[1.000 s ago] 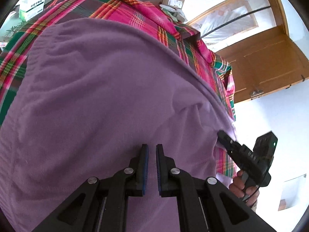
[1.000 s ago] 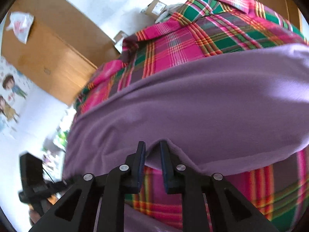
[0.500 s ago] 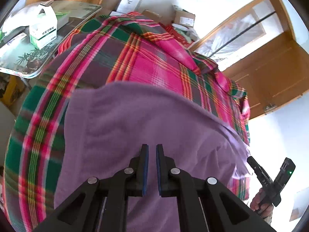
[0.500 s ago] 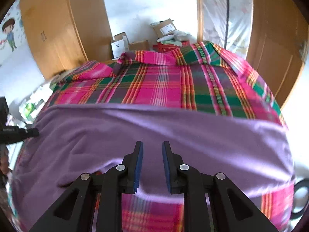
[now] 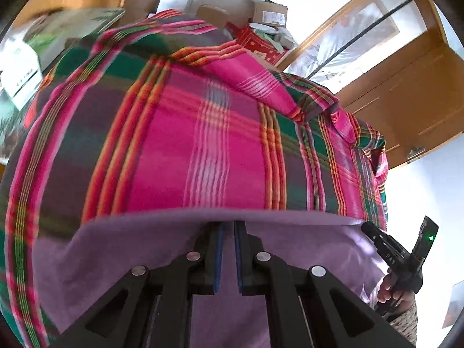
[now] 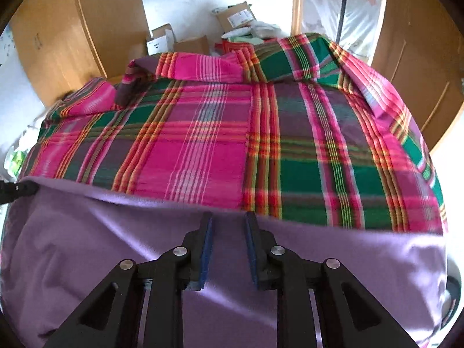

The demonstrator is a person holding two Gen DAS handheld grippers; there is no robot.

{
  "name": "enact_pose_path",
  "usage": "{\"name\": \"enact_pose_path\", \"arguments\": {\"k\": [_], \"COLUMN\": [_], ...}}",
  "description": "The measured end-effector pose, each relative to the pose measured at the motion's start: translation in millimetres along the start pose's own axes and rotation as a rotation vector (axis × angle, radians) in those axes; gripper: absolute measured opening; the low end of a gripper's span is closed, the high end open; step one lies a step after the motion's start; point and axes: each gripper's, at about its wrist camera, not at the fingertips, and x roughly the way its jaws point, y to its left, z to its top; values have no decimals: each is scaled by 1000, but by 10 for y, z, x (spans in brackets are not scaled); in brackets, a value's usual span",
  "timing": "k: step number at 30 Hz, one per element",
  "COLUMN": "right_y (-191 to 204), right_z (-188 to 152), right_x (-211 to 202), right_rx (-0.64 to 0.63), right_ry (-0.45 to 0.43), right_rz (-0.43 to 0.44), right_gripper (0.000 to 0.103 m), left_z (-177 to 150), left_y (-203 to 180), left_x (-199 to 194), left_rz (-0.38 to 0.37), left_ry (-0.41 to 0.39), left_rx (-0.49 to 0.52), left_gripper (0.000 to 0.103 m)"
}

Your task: Fold clothes

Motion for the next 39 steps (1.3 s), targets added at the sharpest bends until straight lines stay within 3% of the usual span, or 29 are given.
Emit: {"name": "enact_pose_path", "arguments": {"k": [5,13,17,18,24,33,35,37,39], "right_y": [-93,-573,-923,-984,-866,-790,-786,-777,-725], "right_z": [144,29,-61,-79,-89,-60,-74,-80,-78], "right_x": [117,-119,-205,-215,-118,-59,-80,-95,-107], "right_rx": [-6,-49,-46,-52,-206,-290,-295,-298,-308], "right_ry": [-14,-20,13,24,82,124,121,119,110], "right_rz": [-13,-6,-3,-5,27,78,95,115,113], "right_gripper": [30,30,47,47,47,47,45,34,9], "left_z": [218,215,169,156,57,47,42,38,41], "left_y": [-36,-222,-318,-355,-531,-502,-506,-510,-506], "left_x": [170,202,195,201,253,233,231,228,225], "left_rz": [-7,73,100,104,123,98,98,99,98], "left_ry": [-30,-51,-45,-40,-17,-24,-28,-31,-33], "left_rx": [-44,96,172,195,302,304,310,315,306], "left_gripper": [7,7,13,16,18,20,20,20,20]}}
